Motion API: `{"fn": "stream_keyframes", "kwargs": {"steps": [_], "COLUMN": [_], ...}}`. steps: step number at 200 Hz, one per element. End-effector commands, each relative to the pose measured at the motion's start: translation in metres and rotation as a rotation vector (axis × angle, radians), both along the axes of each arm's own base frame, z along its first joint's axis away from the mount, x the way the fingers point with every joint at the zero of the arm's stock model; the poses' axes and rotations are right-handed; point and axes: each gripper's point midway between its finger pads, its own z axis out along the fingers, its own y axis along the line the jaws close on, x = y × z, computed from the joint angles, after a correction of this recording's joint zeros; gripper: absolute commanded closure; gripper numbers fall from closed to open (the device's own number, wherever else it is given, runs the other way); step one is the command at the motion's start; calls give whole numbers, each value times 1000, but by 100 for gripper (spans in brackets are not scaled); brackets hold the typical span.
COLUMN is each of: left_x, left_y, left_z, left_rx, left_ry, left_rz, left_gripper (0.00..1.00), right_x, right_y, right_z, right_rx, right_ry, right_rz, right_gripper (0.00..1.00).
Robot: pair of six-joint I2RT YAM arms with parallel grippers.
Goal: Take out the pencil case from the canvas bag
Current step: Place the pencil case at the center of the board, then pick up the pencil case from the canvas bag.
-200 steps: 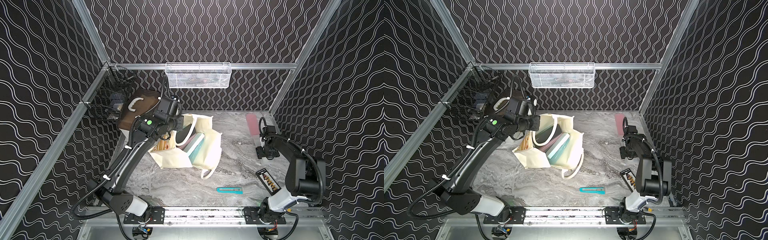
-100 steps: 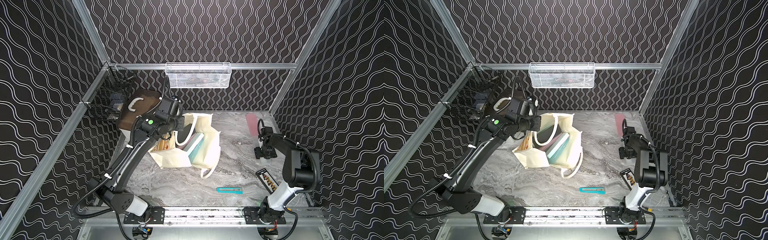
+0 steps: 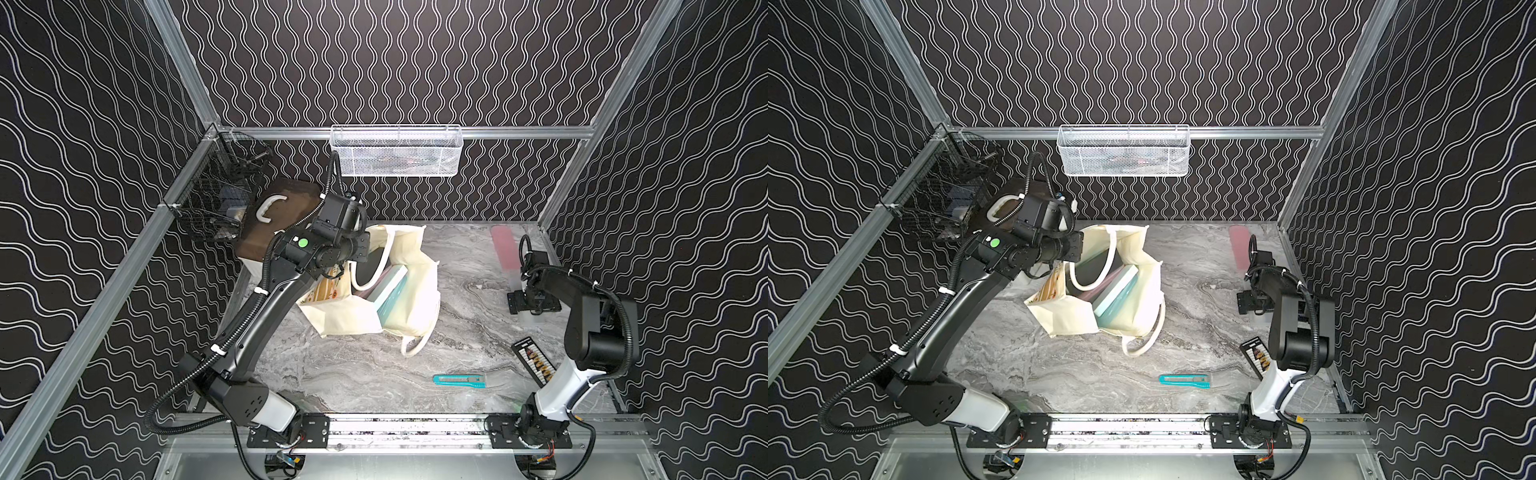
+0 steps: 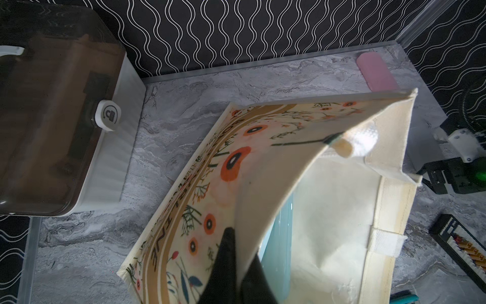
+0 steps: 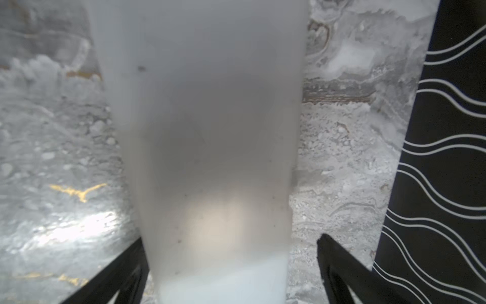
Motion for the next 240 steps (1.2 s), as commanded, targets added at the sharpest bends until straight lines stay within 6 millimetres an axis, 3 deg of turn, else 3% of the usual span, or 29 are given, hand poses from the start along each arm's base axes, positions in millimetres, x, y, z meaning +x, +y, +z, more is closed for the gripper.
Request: {"fn": "stream_keyframes", "kwargs": {"steps": [1, 17, 21, 52, 87, 113, 148, 175, 195, 240], "left_x": [4, 2, 2, -1, -1, -2, -2, -2, -1, 8], "left_y": [-1, 1, 1, 4, 4, 2, -3, -16, -27, -41], "left_z": [9, 13, 14, 24, 33, 38, 44, 48, 50, 52], "left_rx": [-18, -19, -17, -14, -26, -32, -62, -117, -160, -209], "left_ry": [-30, -39, -40, -61, -83, -102, -131, -162, -184, -217], "left_rz": [8, 13, 13, 18, 16, -1, -26, -84, -132, -171], "left_gripper": [100, 100, 100, 100, 100, 100, 100, 100, 100, 100], "right_x": [-1, -1, 9, 27, 52, 53, 45, 34, 17, -33], "right_y": [4, 2, 0, -7, 26, 52, 102, 146, 181, 252], "right_z": [-1, 10, 23, 91, 179, 224, 247, 250, 260, 276], "right_rx": [23, 9, 2, -27, 126, 343, 629, 802, 877, 970], "right_ry": [5, -22, -66, -284, -629, -785, -876, -813, -785, -727], "right_rz": [3, -13, -21, -136, -183, -244, -129, -82, -50, 36], "right_gripper": [1, 1, 1, 1, 1, 1, 1, 1, 1, 17]}}
